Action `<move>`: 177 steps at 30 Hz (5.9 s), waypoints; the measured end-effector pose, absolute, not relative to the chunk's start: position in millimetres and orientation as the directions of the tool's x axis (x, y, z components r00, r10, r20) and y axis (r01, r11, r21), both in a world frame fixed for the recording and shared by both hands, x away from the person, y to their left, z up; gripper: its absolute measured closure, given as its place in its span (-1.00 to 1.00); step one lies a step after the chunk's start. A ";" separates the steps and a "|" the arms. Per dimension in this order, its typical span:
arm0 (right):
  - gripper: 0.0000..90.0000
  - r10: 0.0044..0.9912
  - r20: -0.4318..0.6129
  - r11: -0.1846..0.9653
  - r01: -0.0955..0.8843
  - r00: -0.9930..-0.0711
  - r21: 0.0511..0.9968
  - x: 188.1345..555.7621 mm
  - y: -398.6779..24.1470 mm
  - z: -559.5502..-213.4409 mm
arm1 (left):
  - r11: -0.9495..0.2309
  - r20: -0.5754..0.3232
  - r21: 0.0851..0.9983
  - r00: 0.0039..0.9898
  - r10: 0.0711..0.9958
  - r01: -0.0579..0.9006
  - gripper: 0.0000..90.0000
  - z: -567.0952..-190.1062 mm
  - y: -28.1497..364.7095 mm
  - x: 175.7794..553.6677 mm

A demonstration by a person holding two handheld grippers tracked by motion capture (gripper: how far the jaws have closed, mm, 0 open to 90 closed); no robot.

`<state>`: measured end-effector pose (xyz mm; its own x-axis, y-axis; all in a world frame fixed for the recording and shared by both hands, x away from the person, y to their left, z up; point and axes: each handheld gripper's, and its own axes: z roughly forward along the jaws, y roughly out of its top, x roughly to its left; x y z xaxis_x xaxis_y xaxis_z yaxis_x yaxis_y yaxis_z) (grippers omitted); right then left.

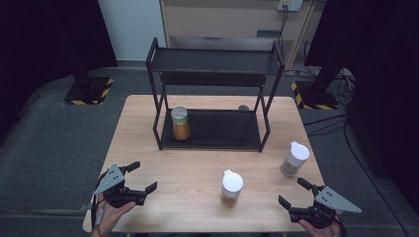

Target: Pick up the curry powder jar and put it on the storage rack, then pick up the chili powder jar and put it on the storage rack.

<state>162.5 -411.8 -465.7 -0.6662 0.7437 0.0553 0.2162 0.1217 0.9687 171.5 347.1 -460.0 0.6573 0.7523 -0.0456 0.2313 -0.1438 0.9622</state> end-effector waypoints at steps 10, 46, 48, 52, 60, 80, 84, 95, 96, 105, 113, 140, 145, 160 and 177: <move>-0.87 0.744 0.056 0.120 0.216 -0.666 0.969 162.2 -411.9 -465.8 | -0.143 -0.039 0.964 0.649 0.760 0.226 -0.98 -472.3 353.5 167.3; -0.87 0.743 0.059 0.117 0.217 -0.666 0.969 162.6 -412.6 -466.2 | -0.155 -0.036 0.965 0.693 0.720 0.212 -0.99 -476.8 369.3 168.1; -0.88 0.745 0.059 0.116 0.216 -0.664 0.969 162.5 -412.5 -466.1 | -0.155 -0.036 0.965 0.693 0.720 0.211 -0.98 -476.5 369.4 167.6; -0.88 0.745 0.063 0.114 0.220 -0.664 0.969 162.6 -411.7 -465.0 | -0.151 -0.040 0.966 0.694 0.719 0.212 -0.98 -477.0 370.3 167.8; -0.92 0.750 0.059 0.115 0.217 -0.659 0.969 159.7 -407.3 -459.6 | -0.152 -0.041 0.965 0.694 0.719 0.215 -0.99 -476.5 370.1 167.7; -0.95 0.686 0.051 0.151 0.210 -0.726 0.966 163.6 -376.7 -425.7 | -0.150 -0.048 0.963 0.687 0.726 0.225 -0.99 -476.5 370.9 166.8; -0.95 0.666 0.048 0.161 0.206 -0.745 0.965 168.5 -368.6 -420.1 | -0.152 -0.046 0.963 0.688 0.724 0.224 -0.99 -476.3 370.9 166.9; -0.94 0.630 0.054 0.191 0.223 -0.775 0.956 183.2 -348.9 -413.9 | -0.152 -0.048 0.962 0.690 0.722 0.227 -0.99 -476.2 370.9 167.1; -0.94 0.628 0.056 0.192 0.223 -0.776 0.956 184.4 -347.3 -413.3 | -0.152 -0.048 0.962 0.690 0.722 0.227 -0.99 -476.2 370.9 167.1; -0.94 0.607 0.054 0.216 0.230 -0.793 0.949 191.9 -330.9 -407.3 | -0.148 -0.052 0.963 0.691 0.721 0.226 -0.99 -476.3 371.8 166.7; -0.94 0.588 0.051 0.239 0.234 -0.807 0.942 200.5 -313.9 -407.4 | -0.150 -0.050 0.963 0.692 0.720 0.226 -0.99 -476.0 371.8 166.6; -0.80 0.593 0.055 0.283 0.271 -0.804 0.920 220.6 -271.1 -429.3 | -0.158 -0.044 0.962 0.697 0.716 0.223 -0.99 -475.1 371.0 165.8; -0.72 0.602 0.063 0.287 0.289 -0.796 0.913 222.4 -266.2 -433.5 | -0.158 -0.044 0.962 0.697 0.715 0.222 -0.99 -475.2 371.0 165.7; -0.33 0.616 0.037 0.304 0.281 -0.787 0.910 217.9 -261.7 -439.2 | -0.160 -0.041 0.962 0.697 0.715 0.220 -0.98 -475.0 370.7 165.4; -0.32 0.584 0.016 0.336 0.260 -0.811 0.905 227.7 -263.8 -431.8 | -0.162 -0.042 0.961 0.701 0.712 0.222 -0.98 -475.0 370.5 166.3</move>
<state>227.7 -263.8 -431.8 -0.8113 0.5844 0.0159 0.2597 0.3359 0.9054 166.3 370.5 -475.0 0.7013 0.7116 -0.0419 0.2222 -0.1623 0.9614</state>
